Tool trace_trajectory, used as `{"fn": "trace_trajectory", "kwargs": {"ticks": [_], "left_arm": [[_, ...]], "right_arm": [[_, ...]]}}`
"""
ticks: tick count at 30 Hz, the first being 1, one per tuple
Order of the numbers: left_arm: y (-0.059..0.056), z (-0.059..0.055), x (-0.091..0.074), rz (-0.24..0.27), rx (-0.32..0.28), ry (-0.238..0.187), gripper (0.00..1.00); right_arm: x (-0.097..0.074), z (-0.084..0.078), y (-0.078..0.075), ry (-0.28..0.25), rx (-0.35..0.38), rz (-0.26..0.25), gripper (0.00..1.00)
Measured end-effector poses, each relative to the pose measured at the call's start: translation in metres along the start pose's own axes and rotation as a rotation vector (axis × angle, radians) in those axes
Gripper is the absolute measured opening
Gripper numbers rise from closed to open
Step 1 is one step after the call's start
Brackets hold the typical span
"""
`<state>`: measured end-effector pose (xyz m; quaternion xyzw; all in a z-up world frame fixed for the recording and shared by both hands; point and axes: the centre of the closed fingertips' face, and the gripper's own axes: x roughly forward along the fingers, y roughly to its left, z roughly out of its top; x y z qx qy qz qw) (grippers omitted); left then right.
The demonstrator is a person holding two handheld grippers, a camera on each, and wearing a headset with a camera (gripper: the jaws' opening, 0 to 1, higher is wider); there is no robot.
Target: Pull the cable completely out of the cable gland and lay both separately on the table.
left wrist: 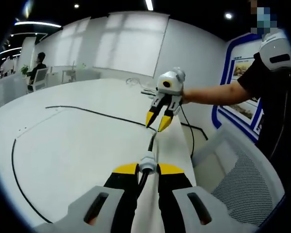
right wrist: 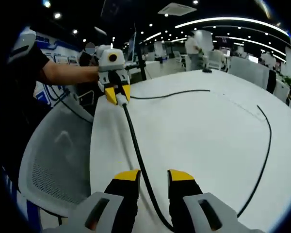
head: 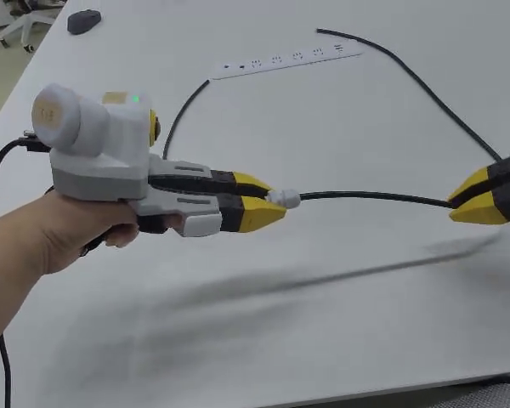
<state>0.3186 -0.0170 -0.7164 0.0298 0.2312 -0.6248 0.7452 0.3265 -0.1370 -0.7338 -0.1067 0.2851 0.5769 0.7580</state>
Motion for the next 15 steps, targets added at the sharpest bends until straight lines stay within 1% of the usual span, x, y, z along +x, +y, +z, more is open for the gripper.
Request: {"fn": "trace_trajectory", "kwargs": {"ticks": [1, 4, 5, 8, 10, 11, 12, 13, 14, 15], "left_arm": [[-0.001, 0.001, 0.002, -0.003, 0.005, 0.003, 0.14], [-0.003, 0.001, 0.006, -0.011, 0.011, 0.005, 0.14], [-0.004, 0.002, 0.007, -0.014, 0.013, 0.005, 0.14], [-0.006, 0.004, 0.012, -0.019, 0.015, -0.003, 0.14], [-0.009, 0.006, 0.015, -0.025, 0.021, -0.007, 0.14], [-0.010, 0.007, 0.015, -0.026, 0.023, -0.008, 0.14], [-0.010, 0.008, 0.015, -0.027, 0.025, -0.010, 0.14], [-0.011, 0.008, 0.016, -0.029, 0.027, -0.012, 0.14], [-0.012, 0.008, 0.016, -0.031, 0.031, -0.009, 0.14], [-0.013, 0.008, 0.016, -0.033, 0.034, -0.005, 0.14]], "right_arm": [[0.002, 0.015, 0.006, -0.029, -0.010, 0.012, 0.18], [0.014, 0.043, 0.028, -0.056, -0.084, 0.078, 0.19], [0.017, 0.052, 0.035, -0.065, -0.108, 0.100, 0.17], [0.035, 0.065, 0.053, -0.043, -0.168, 0.162, 0.15], [0.054, 0.058, 0.058, 0.020, -0.226, 0.172, 0.17], [0.058, 0.055, 0.060, 0.036, -0.229, 0.185, 0.21], [0.062, 0.052, 0.062, 0.052, -0.232, 0.198, 0.20], [0.067, 0.049, 0.064, 0.068, -0.235, 0.211, 0.15], [0.069, 0.049, 0.064, 0.066, -0.240, 0.205, 0.10], [0.071, 0.050, 0.065, 0.065, -0.246, 0.200, 0.07]]}}
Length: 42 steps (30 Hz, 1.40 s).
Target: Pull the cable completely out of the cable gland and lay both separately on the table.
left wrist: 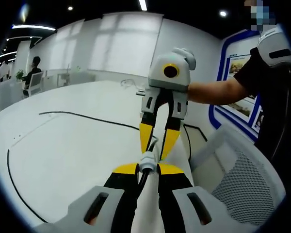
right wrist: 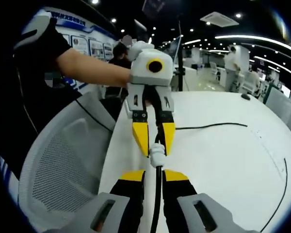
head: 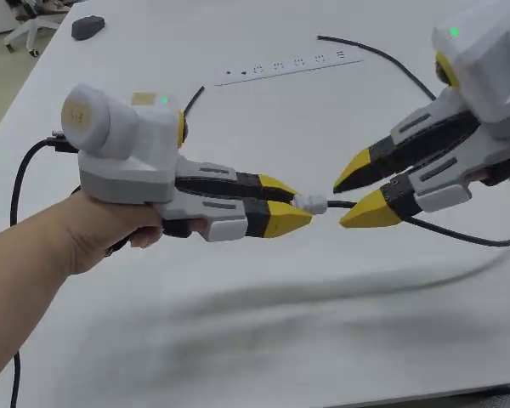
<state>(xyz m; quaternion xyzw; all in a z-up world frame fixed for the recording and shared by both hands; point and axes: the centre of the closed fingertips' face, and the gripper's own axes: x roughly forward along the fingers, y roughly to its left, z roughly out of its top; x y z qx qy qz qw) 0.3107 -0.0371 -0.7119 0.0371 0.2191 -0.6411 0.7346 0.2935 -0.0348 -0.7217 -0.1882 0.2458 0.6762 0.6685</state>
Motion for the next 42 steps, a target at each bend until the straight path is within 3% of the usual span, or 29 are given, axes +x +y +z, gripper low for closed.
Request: {"fn": "trace_trajectory", "kwargs": {"ticks": [3, 10, 11, 14, 16, 19, 21, 28, 32, 36, 37, 38, 40, 41, 42], "left_arm": [[-0.003, -0.004, 0.000, -0.004, 0.020, 0.022, 0.14], [-0.005, -0.006, -0.004, 0.004, 0.031, 0.031, 0.14], [-0.004, -0.007, -0.006, 0.013, 0.052, 0.044, 0.14], [-0.001, -0.005, -0.016, 0.027, 0.039, 0.021, 0.14], [0.001, -0.004, -0.020, 0.037, 0.041, 0.013, 0.14], [0.004, -0.006, -0.025, 0.054, 0.047, 0.023, 0.14], [0.007, -0.008, -0.029, 0.064, 0.045, 0.027, 0.14], [0.015, -0.015, -0.039, 0.103, 0.044, 0.044, 0.14], [0.013, -0.016, -0.037, 0.105, 0.055, 0.053, 0.14], [0.012, -0.015, -0.032, 0.105, 0.058, 0.054, 0.14], [0.013, -0.014, -0.032, 0.104, 0.055, 0.052, 0.14], [0.012, -0.014, -0.031, 0.101, 0.049, 0.052, 0.14], [0.010, -0.014, -0.027, 0.097, 0.054, 0.059, 0.14], [0.008, -0.014, -0.025, 0.095, 0.053, 0.056, 0.14], [0.007, -0.012, -0.023, 0.093, 0.051, 0.053, 0.14]], "right_arm": [[0.002, -0.001, 0.000, 0.001, -0.012, -0.003, 0.00], [-0.003, -0.003, 0.003, -0.001, 0.049, -0.017, 0.00], [-0.007, -0.010, 0.001, 0.027, 0.053, -0.024, 0.00], [-0.024, -0.019, -0.003, 0.006, 0.089, -0.053, 0.00], [-0.036, -0.029, -0.006, -0.002, 0.122, -0.079, 0.00], [-0.051, -0.052, -0.011, 0.035, 0.152, -0.122, 0.00], [-0.061, -0.073, -0.012, 0.033, 0.254, -0.129, 0.00], [-0.084, -0.131, -0.019, 0.117, 0.308, -0.211, 0.00], [-0.086, -0.145, -0.018, 0.146, 0.329, -0.225, 0.00], [-0.082, -0.150, -0.018, 0.186, 0.327, -0.222, 0.00], [-0.080, -0.147, -0.020, 0.173, 0.343, -0.219, 0.04], [-0.075, -0.139, -0.015, 0.142, 0.390, -0.195, 0.12], [-0.069, -0.122, -0.015, 0.113, 0.382, -0.187, 0.31], [-0.064, -0.106, -0.009, 0.106, 0.329, -0.149, 0.28], [-0.061, -0.092, -0.012, 0.077, 0.278, -0.165, 0.22]]}}
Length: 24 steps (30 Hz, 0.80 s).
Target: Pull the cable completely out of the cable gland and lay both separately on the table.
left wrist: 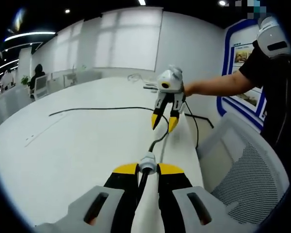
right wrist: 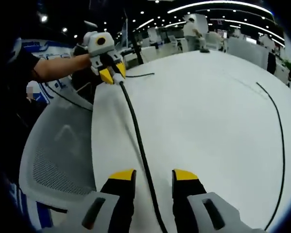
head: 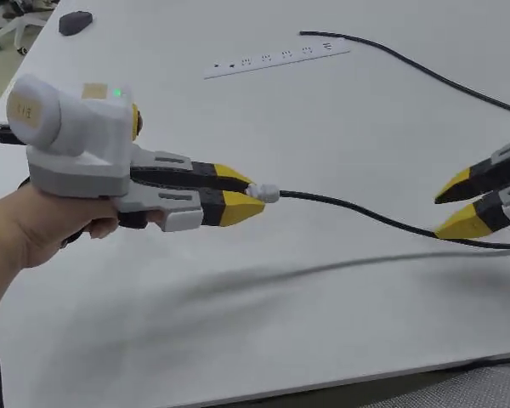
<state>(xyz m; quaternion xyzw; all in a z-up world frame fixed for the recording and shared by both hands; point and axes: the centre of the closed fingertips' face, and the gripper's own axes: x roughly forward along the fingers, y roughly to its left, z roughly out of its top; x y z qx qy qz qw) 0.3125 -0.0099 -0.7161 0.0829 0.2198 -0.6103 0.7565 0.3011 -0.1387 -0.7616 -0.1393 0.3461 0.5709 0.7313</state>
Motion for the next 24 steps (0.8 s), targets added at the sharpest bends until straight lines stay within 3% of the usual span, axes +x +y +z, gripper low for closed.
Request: {"fn": "trace_trajectory", "kwargs": {"ticks": [1, 3, 4, 6, 7, 9, 13, 14, 15, 19, 24], "left_arm": [[-0.001, 0.001, 0.001, -0.001, -0.002, -0.002, 0.14], [-0.003, 0.004, 0.004, -0.005, 0.000, -0.010, 0.14], [-0.004, 0.005, 0.006, -0.008, 0.003, -0.012, 0.14], [-0.007, 0.007, 0.009, -0.013, 0.006, -0.014, 0.14], [-0.009, 0.008, 0.009, -0.017, 0.009, -0.016, 0.14], [-0.012, 0.010, 0.011, -0.021, 0.015, -0.016, 0.14], [-0.016, 0.012, 0.010, -0.022, 0.025, -0.025, 0.14], [-0.016, 0.012, 0.010, -0.021, 0.027, -0.025, 0.14], [-0.015, 0.007, 0.009, -0.016, 0.065, 0.004, 0.14], [-0.016, 0.004, 0.006, -0.012, 0.053, -0.004, 0.14], [-0.012, 0.004, 0.000, 0.014, 0.063, -0.012, 0.14]], "right_arm": [[0.002, 0.015, 0.004, -0.036, -0.023, -0.001, 0.21], [0.009, 0.046, 0.025, -0.095, -0.032, 0.072, 0.20], [0.012, 0.057, 0.030, -0.119, -0.052, 0.080, 0.22], [0.021, 0.071, 0.045, -0.094, -0.113, 0.127, 0.23], [0.027, 0.079, 0.046, -0.091, -0.164, 0.111, 0.23], [0.034, 0.087, 0.052, -0.094, -0.178, 0.134, 0.20], [0.052, 0.090, 0.056, -0.071, -0.197, 0.147, 0.09], [0.049, 0.084, 0.048, -0.074, -0.212, 0.142, 0.03], [0.051, 0.081, 0.044, -0.064, -0.210, 0.133, 0.00], [0.051, 0.082, 0.048, -0.113, -0.183, 0.150, 0.00], [0.043, 0.069, 0.033, -0.070, -0.178, 0.102, 0.00]]}}
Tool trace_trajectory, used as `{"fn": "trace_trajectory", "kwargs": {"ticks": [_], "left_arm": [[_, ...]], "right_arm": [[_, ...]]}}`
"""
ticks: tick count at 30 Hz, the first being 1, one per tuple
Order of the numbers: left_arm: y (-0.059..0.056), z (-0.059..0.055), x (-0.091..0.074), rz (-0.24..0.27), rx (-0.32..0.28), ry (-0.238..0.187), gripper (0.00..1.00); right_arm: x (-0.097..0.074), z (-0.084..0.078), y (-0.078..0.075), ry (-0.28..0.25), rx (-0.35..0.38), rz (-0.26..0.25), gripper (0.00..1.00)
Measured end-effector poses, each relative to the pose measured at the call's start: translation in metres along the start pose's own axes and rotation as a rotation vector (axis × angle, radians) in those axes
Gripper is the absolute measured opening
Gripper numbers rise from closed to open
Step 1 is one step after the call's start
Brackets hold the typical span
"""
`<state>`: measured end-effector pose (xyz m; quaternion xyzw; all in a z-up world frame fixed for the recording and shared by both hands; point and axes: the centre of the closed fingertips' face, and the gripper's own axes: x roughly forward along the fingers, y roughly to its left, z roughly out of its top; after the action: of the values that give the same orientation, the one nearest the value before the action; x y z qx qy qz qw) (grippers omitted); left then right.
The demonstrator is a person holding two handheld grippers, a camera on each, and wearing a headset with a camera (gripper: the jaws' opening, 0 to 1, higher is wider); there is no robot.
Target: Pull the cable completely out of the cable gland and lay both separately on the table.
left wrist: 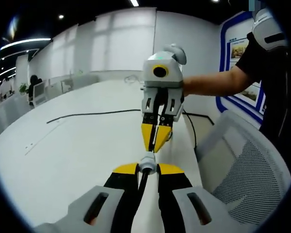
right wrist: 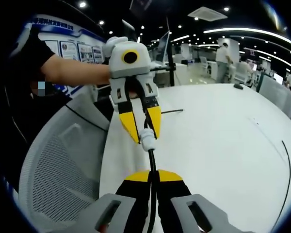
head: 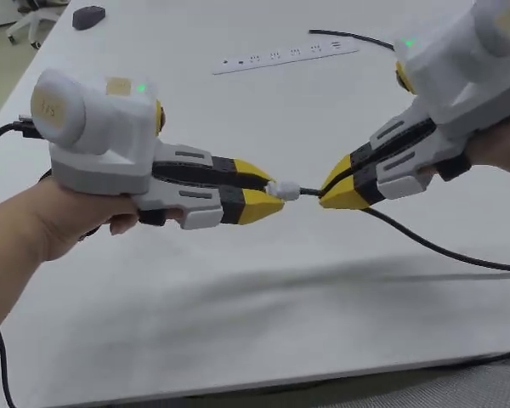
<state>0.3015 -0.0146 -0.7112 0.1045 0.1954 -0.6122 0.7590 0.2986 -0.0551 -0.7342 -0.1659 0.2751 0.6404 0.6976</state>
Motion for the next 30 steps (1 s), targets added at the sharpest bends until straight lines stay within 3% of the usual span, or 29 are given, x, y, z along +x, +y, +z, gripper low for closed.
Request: {"fn": "trace_trajectory", "kwargs": {"ticks": [3, 7, 12, 16, 21, 27, 28, 30], "left_arm": [[0.002, 0.001, -0.005, 0.028, 0.042, 0.010, 0.14], [0.006, 0.001, -0.011, 0.042, 0.038, 0.001, 0.14], [0.007, -0.005, -0.015, 0.046, 0.031, 0.004, 0.14], [0.011, -0.010, -0.017, 0.068, 0.031, 0.024, 0.14], [0.011, -0.010, -0.018, 0.066, 0.015, 0.019, 0.14], [0.011, -0.007, -0.017, 0.065, 0.021, 0.016, 0.14], [0.010, -0.006, -0.017, 0.063, 0.020, 0.012, 0.14], [0.009, -0.002, -0.016, 0.071, 0.033, 0.001, 0.14]], "right_arm": [[-0.020, -0.016, -0.012, 0.031, 0.022, -0.071, 0.00], [-0.044, -0.048, -0.028, 0.114, 0.066, -0.146, 0.00], [-0.066, -0.073, -0.033, 0.135, 0.115, -0.172, 0.00], [-0.078, -0.106, -0.041, 0.284, 0.084, -0.234, 0.00], [-0.075, -0.112, -0.037, 0.252, 0.123, -0.214, 0.00], [-0.069, -0.118, -0.037, 0.271, 0.137, -0.193, 0.00], [-0.069, -0.119, -0.039, 0.283, 0.130, -0.210, 0.03], [-0.070, -0.116, -0.053, 0.317, 0.002, -0.293, 0.30]]}}
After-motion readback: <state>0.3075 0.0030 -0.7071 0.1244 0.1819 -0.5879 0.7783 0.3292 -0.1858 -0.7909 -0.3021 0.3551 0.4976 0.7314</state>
